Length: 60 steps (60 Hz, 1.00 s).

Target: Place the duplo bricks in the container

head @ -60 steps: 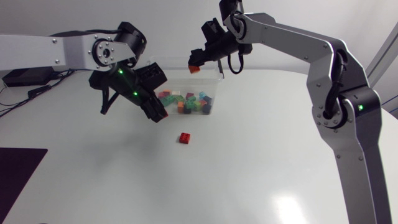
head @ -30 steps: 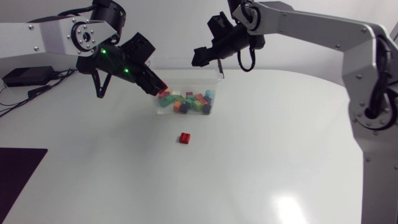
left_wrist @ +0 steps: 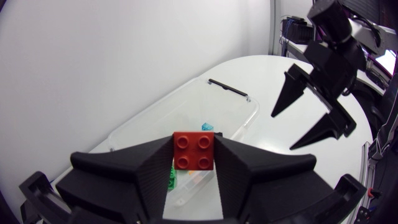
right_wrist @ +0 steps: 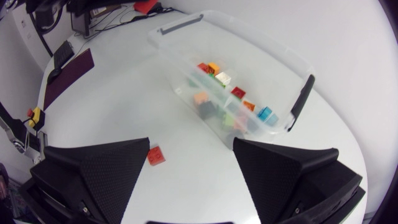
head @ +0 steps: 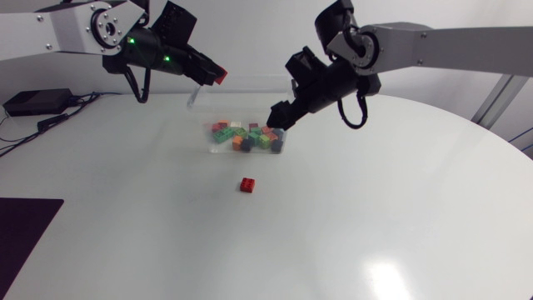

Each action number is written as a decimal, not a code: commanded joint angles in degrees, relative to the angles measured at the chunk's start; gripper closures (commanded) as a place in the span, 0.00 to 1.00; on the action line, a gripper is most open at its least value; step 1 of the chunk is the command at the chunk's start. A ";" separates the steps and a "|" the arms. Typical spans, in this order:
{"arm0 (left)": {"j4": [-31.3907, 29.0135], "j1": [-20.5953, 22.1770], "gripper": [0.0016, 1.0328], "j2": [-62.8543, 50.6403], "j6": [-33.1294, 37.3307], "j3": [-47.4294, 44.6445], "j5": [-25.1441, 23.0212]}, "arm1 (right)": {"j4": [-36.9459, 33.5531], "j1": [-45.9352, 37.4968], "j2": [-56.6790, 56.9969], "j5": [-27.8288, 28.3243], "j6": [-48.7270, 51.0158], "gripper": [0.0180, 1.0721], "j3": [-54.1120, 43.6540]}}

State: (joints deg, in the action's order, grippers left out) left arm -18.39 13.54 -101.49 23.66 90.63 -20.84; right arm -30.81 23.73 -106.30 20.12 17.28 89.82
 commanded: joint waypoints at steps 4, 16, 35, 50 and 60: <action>3.45 -0.27 0.75 -3.10 -2.83 1.74 -1.22 | 1.19 1.67 2.24 -0.08 3.11 0.06 -5.53; 5.91 0.35 0.75 -5.73 -4.24 4.20 -1.57 | 1.63 3.61 2.24 -0.78 5.93 0.06 -9.75; 7.58 -0.09 0.41 -12.33 -6.87 11.06 -1.48 | 1.10 6.42 -1.63 -0.87 10.76 0.06 -10.81; 7.58 -0.18 0.05 -8.72 -6.08 7.63 -1.04 | -1.18 7.83 -7.96 -0.87 14.45 0.06 -6.85; 7.67 -1.50 0.05 -2.04 -4.76 1.22 -0.96 | -3.03 8.44 -11.91 -0.87 16.47 0.06 -2.90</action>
State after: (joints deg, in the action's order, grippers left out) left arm -11.20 13.26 -108.33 18.02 95.20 -21.82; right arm -32.84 31.48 -115.66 19.42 31.53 83.88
